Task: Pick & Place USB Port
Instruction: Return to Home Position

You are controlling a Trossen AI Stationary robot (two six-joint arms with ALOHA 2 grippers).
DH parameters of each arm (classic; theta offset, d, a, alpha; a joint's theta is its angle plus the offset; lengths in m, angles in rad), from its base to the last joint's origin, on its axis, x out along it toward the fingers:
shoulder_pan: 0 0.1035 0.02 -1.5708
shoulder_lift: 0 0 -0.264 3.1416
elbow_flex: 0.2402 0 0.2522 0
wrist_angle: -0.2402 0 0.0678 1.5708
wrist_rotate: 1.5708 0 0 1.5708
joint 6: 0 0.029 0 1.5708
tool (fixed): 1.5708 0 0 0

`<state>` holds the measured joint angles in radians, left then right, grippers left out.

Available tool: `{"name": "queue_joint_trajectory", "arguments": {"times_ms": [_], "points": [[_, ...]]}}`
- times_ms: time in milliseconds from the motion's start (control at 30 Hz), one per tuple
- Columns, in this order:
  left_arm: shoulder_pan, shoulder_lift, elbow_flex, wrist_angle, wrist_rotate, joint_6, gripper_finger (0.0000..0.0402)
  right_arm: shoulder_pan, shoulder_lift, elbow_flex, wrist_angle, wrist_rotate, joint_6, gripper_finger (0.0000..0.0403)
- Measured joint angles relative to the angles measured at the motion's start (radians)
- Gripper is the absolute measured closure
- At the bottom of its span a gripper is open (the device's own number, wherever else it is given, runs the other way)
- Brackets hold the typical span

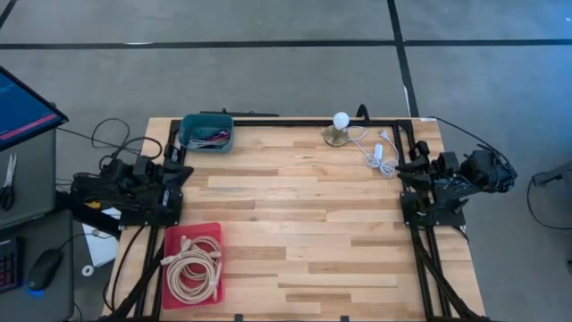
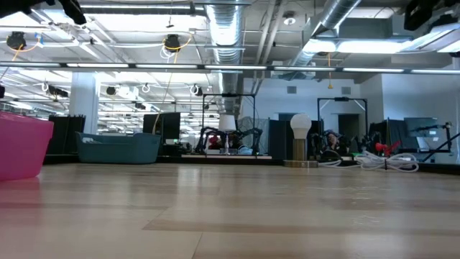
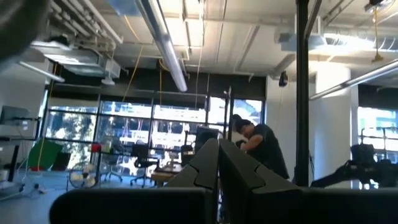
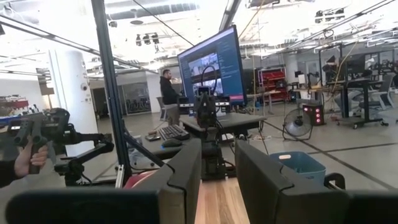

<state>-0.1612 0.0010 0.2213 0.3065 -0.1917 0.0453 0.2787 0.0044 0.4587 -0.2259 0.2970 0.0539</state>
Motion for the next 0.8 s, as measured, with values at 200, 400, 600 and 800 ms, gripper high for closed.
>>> {"name": "queue_joint_trajectory", "arguments": {"times_ms": [200,400,600,800], "points": [[0.0,0.0,-0.03,0.021,-0.001,-0.006,0.0389,0.0,0.0,0.0,-0.005,0.0,0.008,0.0311],[0.0,-0.001,-0.092,0.099,-0.002,-0.009,0.0389,0.0,0.0,0.0,-0.006,0.001,0.018,0.0311],[0.0,-0.001,-0.17,0.204,-0.009,-0.017,0.0389,0.0,0.0,0.0,-0.005,0.001,0.018,0.0311],[0.0,-0.001,-0.217,0.259,-0.038,-0.028,0.0389,0.0,0.0,0.0,-0.006,0.001,0.018,0.0311]]}}
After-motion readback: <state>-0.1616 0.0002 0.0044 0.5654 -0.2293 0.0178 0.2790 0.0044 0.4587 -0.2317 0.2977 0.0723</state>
